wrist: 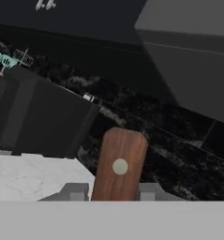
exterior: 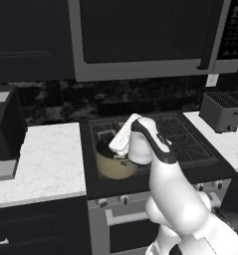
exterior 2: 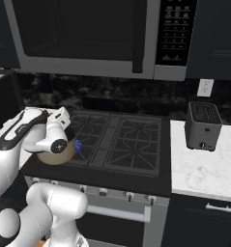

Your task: Put the mushroom and lime in the pot. Retrieve the spatula and lightly stir the vegetables in the pot.

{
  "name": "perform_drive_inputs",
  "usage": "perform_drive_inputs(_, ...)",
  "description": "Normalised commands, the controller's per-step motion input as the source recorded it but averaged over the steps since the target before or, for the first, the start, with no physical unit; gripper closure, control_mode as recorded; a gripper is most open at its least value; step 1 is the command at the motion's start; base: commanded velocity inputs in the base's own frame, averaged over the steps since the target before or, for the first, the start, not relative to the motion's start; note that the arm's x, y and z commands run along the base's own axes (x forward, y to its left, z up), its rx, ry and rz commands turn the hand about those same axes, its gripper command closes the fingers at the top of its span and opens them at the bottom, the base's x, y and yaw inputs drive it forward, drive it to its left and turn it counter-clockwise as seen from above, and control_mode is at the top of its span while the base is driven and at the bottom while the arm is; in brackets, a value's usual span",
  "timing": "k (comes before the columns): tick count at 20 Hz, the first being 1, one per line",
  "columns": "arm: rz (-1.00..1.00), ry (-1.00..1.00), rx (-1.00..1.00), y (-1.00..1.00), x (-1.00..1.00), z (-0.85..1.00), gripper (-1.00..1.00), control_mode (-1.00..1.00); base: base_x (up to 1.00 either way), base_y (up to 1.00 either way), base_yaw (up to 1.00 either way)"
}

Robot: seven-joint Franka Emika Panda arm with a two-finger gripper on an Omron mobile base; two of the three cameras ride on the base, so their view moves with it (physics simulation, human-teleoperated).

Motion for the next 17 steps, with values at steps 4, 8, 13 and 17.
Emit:
perform_drive_inputs(4,0.00,-0.01,-0.06,0.00,0.00,0.00,1.00,-1.00,0.00,0.00,0.00)
perform_drive_inputs(8,0.00,-0.26,-0.13,0.00,-0.09,0.12,1.00,-1.00,0.00,0.00,0.00)
perform_drive_inputs(13,0.00,-0.29,-0.17,0.00,0.00,0.10,1.00,-1.00,0.00,0.00,0.00)
perform_drive_inputs(17,0.00,-0.14,-0.13,-0.01,0.00,0.00,1.00,-1.00,0.00,0.00,0.00)
